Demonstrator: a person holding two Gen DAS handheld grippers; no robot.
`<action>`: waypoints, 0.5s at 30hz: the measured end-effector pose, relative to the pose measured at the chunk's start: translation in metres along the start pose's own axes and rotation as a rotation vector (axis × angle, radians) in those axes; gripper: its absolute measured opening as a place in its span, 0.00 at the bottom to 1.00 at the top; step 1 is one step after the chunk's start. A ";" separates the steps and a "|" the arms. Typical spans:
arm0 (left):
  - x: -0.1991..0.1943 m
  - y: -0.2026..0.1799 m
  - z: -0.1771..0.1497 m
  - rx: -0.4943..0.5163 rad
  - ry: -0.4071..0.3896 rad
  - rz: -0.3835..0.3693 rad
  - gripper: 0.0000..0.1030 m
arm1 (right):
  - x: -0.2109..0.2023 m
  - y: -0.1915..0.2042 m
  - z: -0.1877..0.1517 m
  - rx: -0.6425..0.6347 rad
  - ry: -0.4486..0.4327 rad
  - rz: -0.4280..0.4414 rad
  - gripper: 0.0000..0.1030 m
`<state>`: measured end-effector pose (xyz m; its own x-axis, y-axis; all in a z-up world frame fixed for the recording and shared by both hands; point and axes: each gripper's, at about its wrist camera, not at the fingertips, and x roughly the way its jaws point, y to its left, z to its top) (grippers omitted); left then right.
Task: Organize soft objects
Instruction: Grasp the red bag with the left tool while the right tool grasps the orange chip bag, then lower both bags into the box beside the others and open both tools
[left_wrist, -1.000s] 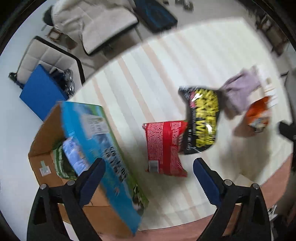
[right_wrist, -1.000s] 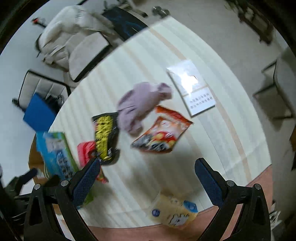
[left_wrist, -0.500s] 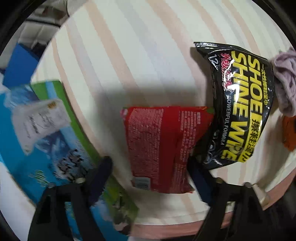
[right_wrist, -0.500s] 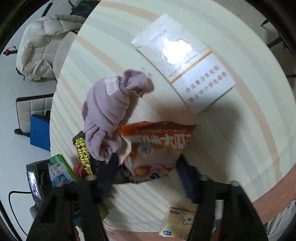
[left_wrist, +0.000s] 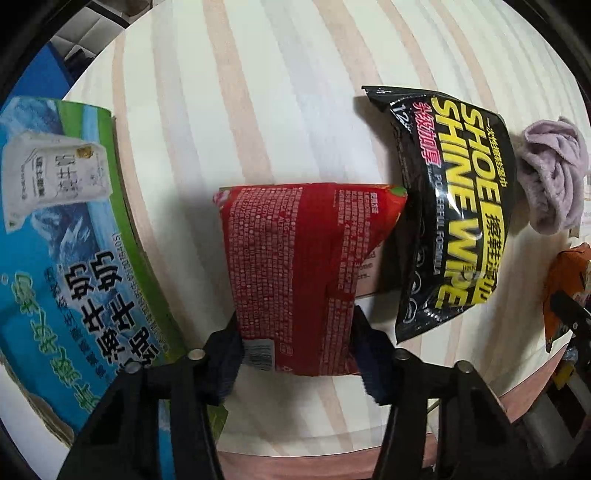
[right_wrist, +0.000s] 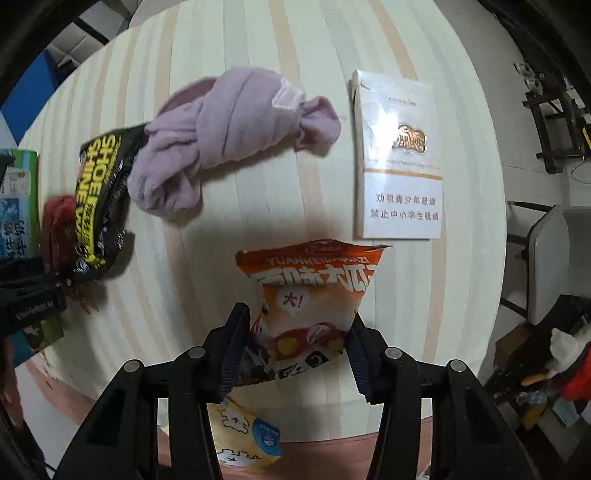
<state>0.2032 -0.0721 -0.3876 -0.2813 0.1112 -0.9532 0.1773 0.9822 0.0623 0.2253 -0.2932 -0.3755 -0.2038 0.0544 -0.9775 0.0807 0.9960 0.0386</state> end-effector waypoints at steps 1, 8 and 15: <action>0.001 0.000 -0.006 0.003 -0.002 -0.002 0.46 | 0.000 0.000 0.000 0.011 0.001 0.007 0.52; -0.019 0.000 -0.054 -0.030 -0.068 -0.028 0.43 | -0.003 -0.008 -0.018 0.032 -0.025 0.026 0.47; -0.069 0.022 -0.111 -0.050 -0.204 -0.104 0.43 | -0.052 0.003 -0.048 0.030 -0.123 0.091 0.39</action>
<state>0.1215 -0.0415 -0.2878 -0.0980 -0.0190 -0.9950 0.1088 0.9936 -0.0297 0.1895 -0.2894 -0.3142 -0.0731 0.1330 -0.9884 0.1231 0.9847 0.1234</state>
